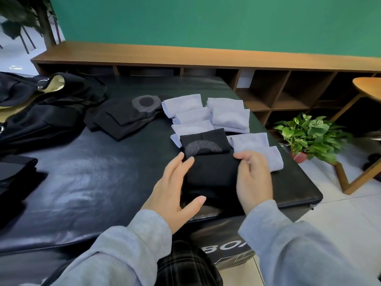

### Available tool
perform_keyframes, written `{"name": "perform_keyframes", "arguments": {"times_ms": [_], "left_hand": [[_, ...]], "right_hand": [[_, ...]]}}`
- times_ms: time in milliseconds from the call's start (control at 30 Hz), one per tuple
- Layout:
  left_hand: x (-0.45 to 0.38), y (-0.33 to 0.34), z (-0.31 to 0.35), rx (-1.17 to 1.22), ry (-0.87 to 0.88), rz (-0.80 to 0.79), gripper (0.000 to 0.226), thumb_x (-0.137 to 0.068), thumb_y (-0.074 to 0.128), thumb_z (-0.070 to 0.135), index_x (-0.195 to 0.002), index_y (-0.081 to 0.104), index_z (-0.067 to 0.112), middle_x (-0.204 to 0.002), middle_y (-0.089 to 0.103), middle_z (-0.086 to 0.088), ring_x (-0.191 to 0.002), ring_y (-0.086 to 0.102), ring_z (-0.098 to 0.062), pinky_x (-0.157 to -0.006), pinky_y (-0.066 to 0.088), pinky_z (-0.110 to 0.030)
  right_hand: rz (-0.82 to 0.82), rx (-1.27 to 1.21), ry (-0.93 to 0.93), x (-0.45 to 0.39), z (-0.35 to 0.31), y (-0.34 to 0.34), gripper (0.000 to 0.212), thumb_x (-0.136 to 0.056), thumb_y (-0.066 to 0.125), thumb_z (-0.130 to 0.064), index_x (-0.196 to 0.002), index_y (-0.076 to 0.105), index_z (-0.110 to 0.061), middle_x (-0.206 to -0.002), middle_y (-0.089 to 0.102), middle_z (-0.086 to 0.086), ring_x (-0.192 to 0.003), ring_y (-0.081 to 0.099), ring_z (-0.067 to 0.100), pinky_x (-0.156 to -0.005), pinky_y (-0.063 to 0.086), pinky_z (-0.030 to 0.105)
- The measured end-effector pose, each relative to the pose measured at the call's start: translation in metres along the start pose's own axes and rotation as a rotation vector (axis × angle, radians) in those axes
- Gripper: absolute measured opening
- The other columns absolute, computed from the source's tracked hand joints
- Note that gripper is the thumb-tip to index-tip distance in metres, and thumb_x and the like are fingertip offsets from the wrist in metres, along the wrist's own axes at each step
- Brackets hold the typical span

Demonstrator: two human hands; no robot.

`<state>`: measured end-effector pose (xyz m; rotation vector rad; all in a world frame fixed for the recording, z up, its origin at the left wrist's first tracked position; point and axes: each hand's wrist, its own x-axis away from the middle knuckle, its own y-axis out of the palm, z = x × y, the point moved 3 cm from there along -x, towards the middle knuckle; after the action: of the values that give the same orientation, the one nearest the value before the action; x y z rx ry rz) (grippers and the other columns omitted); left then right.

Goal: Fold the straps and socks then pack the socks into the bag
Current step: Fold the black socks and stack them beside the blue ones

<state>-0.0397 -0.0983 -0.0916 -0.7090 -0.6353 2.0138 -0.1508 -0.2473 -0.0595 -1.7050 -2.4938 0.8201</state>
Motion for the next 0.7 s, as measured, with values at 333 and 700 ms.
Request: {"name": "perform_keyframes", "arguments": {"times_ms": [333,700], "left_hand": [[-0.008,0.009,-0.013,-0.206,-0.009,0.000,0.052,-0.091,0.050,0.041,-0.139,0.031,0.043,-0.144,0.020,0.025,-0.130,0.033,-0.008,-0.108,0.030,-0.027],[-0.008,0.009,-0.011,-0.326,-0.029,-0.003,0.063,-0.090,0.040,0.053,-0.145,0.009,0.043,-0.152,-0.001,0.020,-0.139,0.014,-0.007,-0.110,0.013,-0.021]], "right_hand": [[-0.034,0.421,-0.543,0.023,-0.014,0.008,0.025,-0.087,0.048,-0.012,-0.104,0.067,-0.008,-0.117,0.056,0.008,-0.111,0.042,0.018,-0.100,0.028,0.019],[-0.292,0.634,-0.344,0.034,0.011,0.037,0.055,-0.084,0.037,-0.028,-0.136,0.046,-0.013,-0.141,0.045,0.000,-0.138,0.032,0.019,-0.114,0.024,0.042]]}}
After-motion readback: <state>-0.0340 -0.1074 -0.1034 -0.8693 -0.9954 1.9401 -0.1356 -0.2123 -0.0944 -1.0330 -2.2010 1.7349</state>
